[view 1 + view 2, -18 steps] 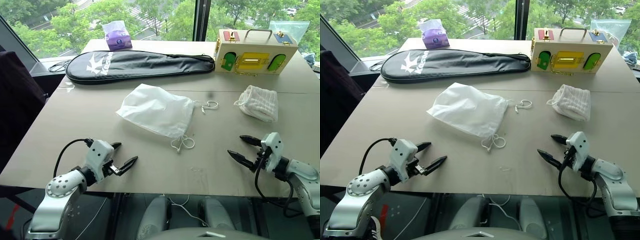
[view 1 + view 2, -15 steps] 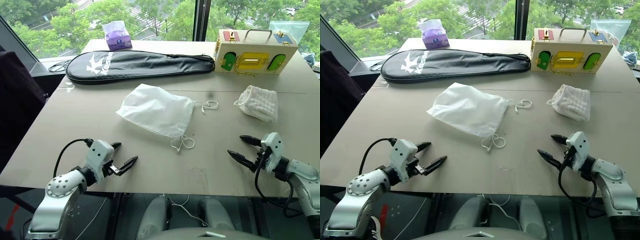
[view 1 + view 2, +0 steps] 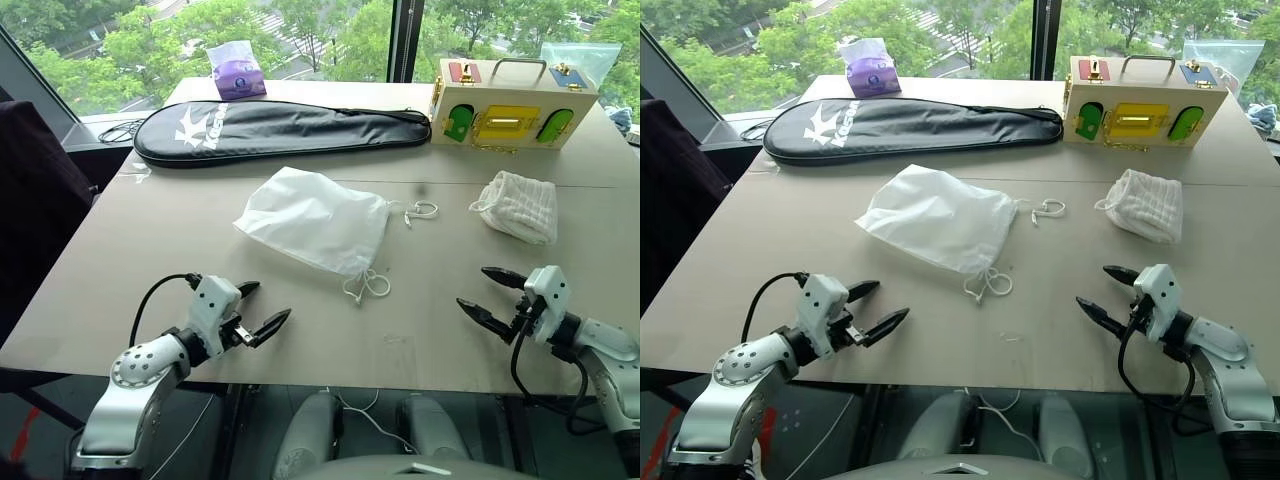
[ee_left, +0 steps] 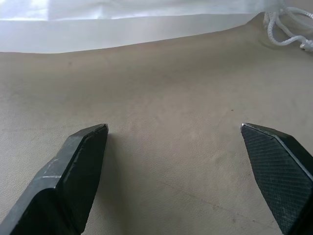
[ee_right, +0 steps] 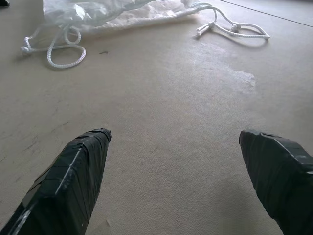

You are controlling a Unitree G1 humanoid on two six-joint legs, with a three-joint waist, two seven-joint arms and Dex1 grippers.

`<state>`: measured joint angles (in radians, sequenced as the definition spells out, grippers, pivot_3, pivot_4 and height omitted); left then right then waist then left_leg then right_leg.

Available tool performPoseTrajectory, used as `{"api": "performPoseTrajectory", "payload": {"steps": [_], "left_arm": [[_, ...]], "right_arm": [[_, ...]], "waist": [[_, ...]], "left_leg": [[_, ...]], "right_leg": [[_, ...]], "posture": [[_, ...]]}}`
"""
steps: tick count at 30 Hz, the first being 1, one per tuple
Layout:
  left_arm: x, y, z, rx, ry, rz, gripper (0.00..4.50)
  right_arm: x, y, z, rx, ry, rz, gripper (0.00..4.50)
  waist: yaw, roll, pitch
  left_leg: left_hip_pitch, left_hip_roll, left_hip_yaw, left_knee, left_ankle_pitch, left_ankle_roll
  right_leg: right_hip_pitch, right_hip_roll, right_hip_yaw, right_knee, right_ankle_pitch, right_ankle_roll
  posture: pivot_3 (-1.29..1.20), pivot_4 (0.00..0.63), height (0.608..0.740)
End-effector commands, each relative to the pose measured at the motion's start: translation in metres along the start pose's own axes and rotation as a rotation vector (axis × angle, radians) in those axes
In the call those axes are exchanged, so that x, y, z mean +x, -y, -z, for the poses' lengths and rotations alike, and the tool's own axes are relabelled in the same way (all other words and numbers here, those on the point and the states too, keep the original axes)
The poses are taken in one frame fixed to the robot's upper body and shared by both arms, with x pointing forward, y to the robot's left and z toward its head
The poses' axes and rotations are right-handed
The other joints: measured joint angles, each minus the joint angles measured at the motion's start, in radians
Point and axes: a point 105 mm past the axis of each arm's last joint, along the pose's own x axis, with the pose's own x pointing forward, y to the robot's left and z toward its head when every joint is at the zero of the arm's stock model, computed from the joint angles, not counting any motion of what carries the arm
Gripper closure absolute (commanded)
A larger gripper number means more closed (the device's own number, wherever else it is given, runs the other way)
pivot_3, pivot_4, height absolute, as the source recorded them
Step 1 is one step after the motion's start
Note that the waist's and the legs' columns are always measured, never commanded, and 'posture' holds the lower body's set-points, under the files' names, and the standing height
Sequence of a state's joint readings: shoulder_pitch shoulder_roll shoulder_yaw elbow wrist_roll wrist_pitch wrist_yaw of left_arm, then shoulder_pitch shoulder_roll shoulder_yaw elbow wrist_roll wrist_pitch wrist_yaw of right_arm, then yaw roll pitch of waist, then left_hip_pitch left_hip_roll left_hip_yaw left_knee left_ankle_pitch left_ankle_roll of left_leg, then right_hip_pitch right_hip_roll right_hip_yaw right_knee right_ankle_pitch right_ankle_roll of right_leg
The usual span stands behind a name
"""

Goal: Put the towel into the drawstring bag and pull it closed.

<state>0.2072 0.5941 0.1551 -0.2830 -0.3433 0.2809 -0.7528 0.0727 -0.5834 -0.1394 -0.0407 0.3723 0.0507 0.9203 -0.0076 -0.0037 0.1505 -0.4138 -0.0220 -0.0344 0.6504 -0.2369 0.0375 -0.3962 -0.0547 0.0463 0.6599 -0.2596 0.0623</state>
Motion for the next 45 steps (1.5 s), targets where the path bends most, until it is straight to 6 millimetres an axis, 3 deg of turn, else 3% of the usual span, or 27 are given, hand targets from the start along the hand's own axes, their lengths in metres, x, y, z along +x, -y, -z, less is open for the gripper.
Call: {"api": "performPoseTrajectory", "payload": {"steps": [1, 9, 14, 18, 22, 26, 32, 39, 45], "left_arm": [[0.004, 0.005, -0.013, 0.009, 0.044, 0.028, 0.02], [0.041, 0.040, -0.061, 0.038, 0.133, 0.145, 0.02], [0.090, 0.071, -0.096, 0.062, 0.147, 0.149, 0.02], [0.119, 0.090, -0.110, 0.115, 0.155, 0.110, 0.02], [0.144, 0.090, -0.115, 0.232, 0.131, -0.044, 0.02], [0.151, 0.091, -0.117, 0.343, 0.126, -0.113, 0.02], [0.154, 0.073, -0.107, 0.372, 0.045, -0.266, 0.02], [0.155, 0.075, -0.108, 0.321, 0.061, -0.322, 0.02], [0.155, 0.085, -0.108, 0.422, 0.085, -0.315, 0.02]], "right_arm": [[-0.004, 0.005, -0.013, -0.053, 0.038, 0.015, 0.00], [0.000, -0.003, -0.020, -0.065, 0.074, -0.038, 0.00], [0.005, -0.021, -0.041, -0.020, 0.169, -0.132, 0.00], [0.007, -0.022, -0.051, -0.028, 0.184, -0.154, 0.00], [0.008, -0.021, -0.056, -0.039, 0.189, -0.152, 0.00], [0.007, -0.020, -0.056, -0.042, 0.188, -0.137, 0.00], [0.004, -0.022, -0.053, -0.042, 0.174, -0.125, 0.00], [0.001, -0.021, -0.054, -0.040, 0.160, -0.118, 0.00], [-0.001, -0.021, -0.054, -0.036, 0.143, -0.126, 0.00]], "waist": [[0.000, 0.000, 0.000], [0.006, 0.000, 0.000], [0.009, -0.001, 0.001], [0.004, -0.004, 0.002], [0.006, -0.004, 0.002], [0.004, -0.004, 0.003], [0.011, -0.004, 0.003], [0.021, -0.004, 0.003], [0.021, -0.004, 0.003]], "left_leg": [[0.000, 0.000, 0.000, 0.000, 0.000, 0.000], [0.000, -0.001, 0.000, 0.002, 0.000, 0.000], [0.000, -0.001, -0.001, 0.003, 0.000, 0.000], [0.000, -0.002, 0.000, 0.004, 0.000, 0.000], [0.000, -0.002, -0.001, 0.003, 0.000, 0.000], [0.000, -0.002, -0.001, 0.003, 0.000, 0.000], [0.000, -0.002, -0.001, 0.004, 0.000, 0.000], [0.000, -0.002, -0.001, 0.004, 0.000, 0.000], [0.000, -0.002, -0.001, 0.004, 0.000, 0.000]], "right_leg": [[0.000, 0.000, 0.000, 0.000, 0.000, 0.000], [0.001, 0.000, -0.001, 0.000, 0.000, 0.001], [0.002, 0.002, -0.004, 0.002, 0.000, 0.001], [0.002, 0.007, -0.003, 0.002, 0.001, 0.001], [0.002, 0.008, -0.003, 0.002, 0.001, 0.001], [0.002, 0.008, -0.003, 0.002, 0.001, 0.002], [0.002, 0.007, -0.003, 0.002, 0.000, 0.002], [0.002, 0.007, -0.003, 0.002, 0.000, 0.002], [0.002, 0.006, -0.003, 0.002, 0.000, 0.002]], "posture": [[0.00, 0.150, 0.740], [0.00, 0.150, 0.740], [0.00, 0.150, 0.740], [0.00, 0.150, 0.740], [0.00, 0.150, 0.740], [0.00, 0.150, 0.740], [0.00, 0.150, 0.740], [0.00, 0.150, 0.740], [0.00, 0.150, 0.740]]}}
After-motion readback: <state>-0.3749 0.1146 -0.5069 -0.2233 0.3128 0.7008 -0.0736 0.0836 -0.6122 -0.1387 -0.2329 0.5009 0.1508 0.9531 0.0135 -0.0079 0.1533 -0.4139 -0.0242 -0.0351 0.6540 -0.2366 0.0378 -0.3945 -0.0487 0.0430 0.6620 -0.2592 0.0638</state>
